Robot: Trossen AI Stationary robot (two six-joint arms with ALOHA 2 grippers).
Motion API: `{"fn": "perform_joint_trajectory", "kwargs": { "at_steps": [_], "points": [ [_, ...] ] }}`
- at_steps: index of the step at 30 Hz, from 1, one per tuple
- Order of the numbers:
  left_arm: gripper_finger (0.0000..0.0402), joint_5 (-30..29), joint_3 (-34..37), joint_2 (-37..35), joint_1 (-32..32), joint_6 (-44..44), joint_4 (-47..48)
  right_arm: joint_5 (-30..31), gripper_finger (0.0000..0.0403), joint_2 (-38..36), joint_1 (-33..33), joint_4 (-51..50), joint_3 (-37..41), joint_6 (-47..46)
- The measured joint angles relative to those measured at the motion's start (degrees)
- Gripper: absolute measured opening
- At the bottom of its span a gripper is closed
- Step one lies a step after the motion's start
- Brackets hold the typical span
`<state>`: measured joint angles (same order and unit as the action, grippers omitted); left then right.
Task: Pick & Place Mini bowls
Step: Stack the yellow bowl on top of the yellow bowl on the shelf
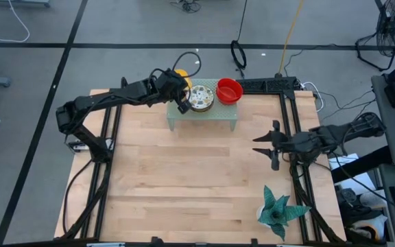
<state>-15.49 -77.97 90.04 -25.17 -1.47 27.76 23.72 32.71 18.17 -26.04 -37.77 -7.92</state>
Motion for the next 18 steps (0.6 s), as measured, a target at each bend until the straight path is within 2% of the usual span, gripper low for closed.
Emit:
{"fn": "perform_joint_trajectory", "kwargs": {
  "at_steps": [10, 18],
  "points": [
    [0.0030, -2.4, 0.0, 0.0, 0.0, -1.1, 0.9, -0.1, 0.0144, -13.9, 0.0, 17.5, 16.6, 5.8],
    [0.0030, -2.5, 0.0, 0.0, 0.0, -1.0, 3.0, -0.3, 0.0144, -19.9, 0.0, 33.7, 28.3, 10.7]
  ]
}}
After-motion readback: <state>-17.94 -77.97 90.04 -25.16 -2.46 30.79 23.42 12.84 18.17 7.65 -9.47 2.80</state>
